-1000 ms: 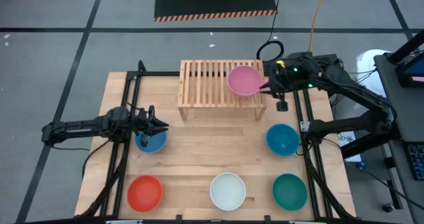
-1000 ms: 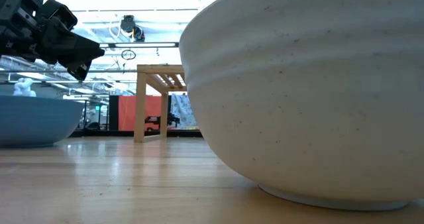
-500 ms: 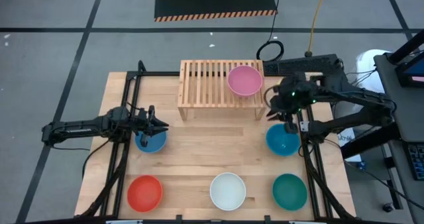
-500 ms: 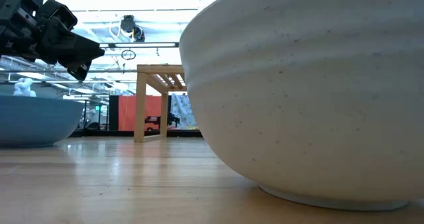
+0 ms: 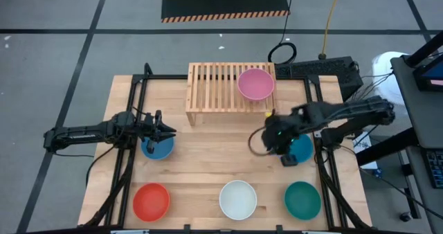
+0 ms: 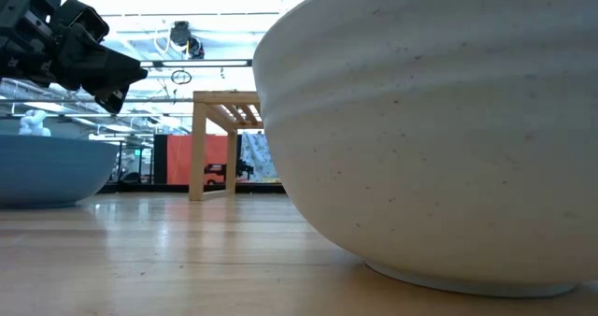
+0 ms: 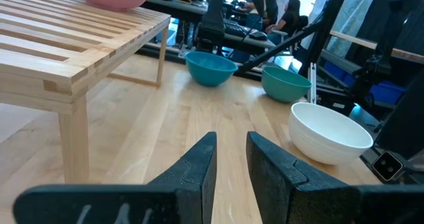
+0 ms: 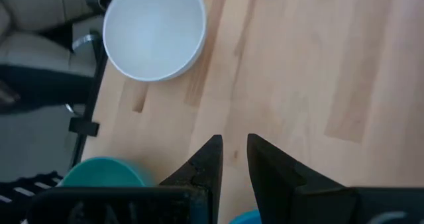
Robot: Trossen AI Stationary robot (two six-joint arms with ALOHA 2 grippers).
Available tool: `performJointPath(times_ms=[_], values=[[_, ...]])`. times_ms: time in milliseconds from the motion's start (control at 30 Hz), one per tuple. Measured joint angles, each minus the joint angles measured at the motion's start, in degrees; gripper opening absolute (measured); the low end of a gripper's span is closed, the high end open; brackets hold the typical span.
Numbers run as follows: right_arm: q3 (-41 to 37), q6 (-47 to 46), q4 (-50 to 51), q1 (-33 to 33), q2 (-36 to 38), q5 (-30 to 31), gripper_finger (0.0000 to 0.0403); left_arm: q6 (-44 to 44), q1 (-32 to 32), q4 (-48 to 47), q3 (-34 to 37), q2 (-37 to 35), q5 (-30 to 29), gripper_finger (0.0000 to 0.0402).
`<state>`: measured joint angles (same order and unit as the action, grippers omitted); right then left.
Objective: Place and stack bowls onto a shelf
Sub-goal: Stack the white bowl on top of the pink bowl on the shelf
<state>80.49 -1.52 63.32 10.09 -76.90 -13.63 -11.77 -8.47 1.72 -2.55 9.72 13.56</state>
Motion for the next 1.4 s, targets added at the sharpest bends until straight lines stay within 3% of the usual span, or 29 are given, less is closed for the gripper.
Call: performJointPath(times_ms=[300, 600, 833, 1400], values=[[0.0, -0.7, -5.1, 3.7, -8.5, 0.0, 0.0079, -0.8, 0.0, 0.3, 0.0, 0.0, 4.6, 0.0088], [0.0, -1.3, -12.3, 5.1, -14.9, -0.2, 0.0115, -0.4, 0.0, 0.4, 0.0, 0.0, 5.0, 0.0088], [0.0, -2.6, -13.5, 5.1, -19.2, -6.1, 0.0111, -0.5, 0.0, 1.6, 0.0, 0.0, 5.0, 0.0088], [0.0, -8.3, -28.8, 5.9, -26.2, -8.9, 0.0102, -3.5, 0.0, 2.0, 0.0, 0.0, 10.2, 0.0088]])
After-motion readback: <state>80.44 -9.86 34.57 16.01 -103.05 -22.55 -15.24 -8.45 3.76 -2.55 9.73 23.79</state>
